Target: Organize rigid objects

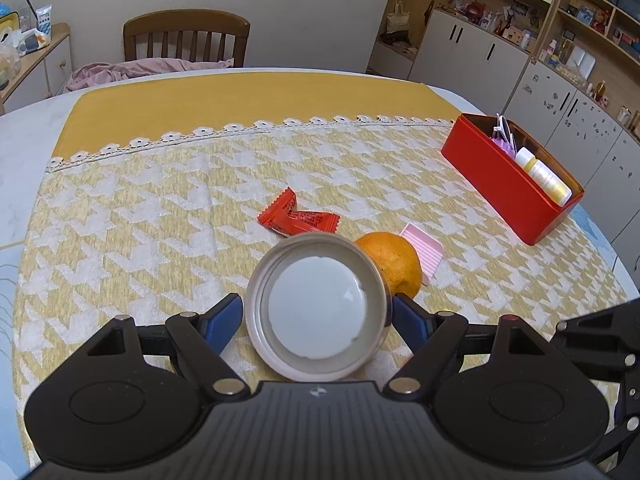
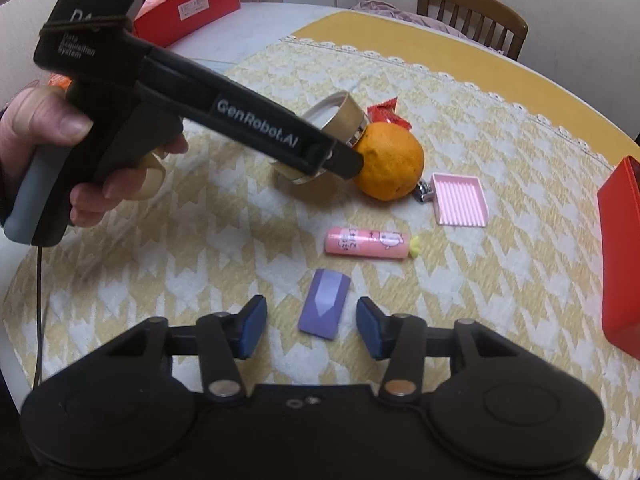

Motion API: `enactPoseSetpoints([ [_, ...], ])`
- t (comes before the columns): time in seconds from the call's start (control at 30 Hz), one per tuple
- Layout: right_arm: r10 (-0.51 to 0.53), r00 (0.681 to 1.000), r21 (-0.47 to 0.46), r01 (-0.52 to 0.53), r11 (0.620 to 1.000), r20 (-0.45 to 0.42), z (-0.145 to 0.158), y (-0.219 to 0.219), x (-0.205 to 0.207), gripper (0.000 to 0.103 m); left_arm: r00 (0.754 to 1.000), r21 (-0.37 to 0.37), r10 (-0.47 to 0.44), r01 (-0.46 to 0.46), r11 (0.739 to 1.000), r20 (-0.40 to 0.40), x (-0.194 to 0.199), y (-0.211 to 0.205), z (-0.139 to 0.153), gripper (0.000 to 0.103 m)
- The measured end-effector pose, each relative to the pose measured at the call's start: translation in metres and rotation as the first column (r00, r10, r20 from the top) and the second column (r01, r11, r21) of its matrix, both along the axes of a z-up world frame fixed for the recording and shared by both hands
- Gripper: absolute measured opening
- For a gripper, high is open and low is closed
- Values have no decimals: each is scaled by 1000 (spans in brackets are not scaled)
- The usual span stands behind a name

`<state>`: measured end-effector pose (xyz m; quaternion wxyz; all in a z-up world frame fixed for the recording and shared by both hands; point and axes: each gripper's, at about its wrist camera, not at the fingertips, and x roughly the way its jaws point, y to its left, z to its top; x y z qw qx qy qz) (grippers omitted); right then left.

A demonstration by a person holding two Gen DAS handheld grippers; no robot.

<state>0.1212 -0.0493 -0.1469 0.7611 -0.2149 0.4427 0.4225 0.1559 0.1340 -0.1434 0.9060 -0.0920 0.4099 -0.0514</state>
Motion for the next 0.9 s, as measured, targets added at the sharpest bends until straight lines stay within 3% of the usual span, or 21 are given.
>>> enactPoseSetpoints([
  [0.3, -13, 1000, -15, 13, 1000, -1, -3, 1, 3, 38, 1000, -18, 16, -16, 1000, 0, 2, 3, -1, 80],
  [0.73, -14, 1000, -41, 14, 999, 21, -4, 5, 2, 33, 999, 80, 49, -48, 996, -4, -4, -9, 0, 80],
  [0.9, -34, 999, -35, 35, 999, 32, -4, 3, 4, 20, 997, 110, 79, -78, 991, -6, -10, -9, 1, 80],
])
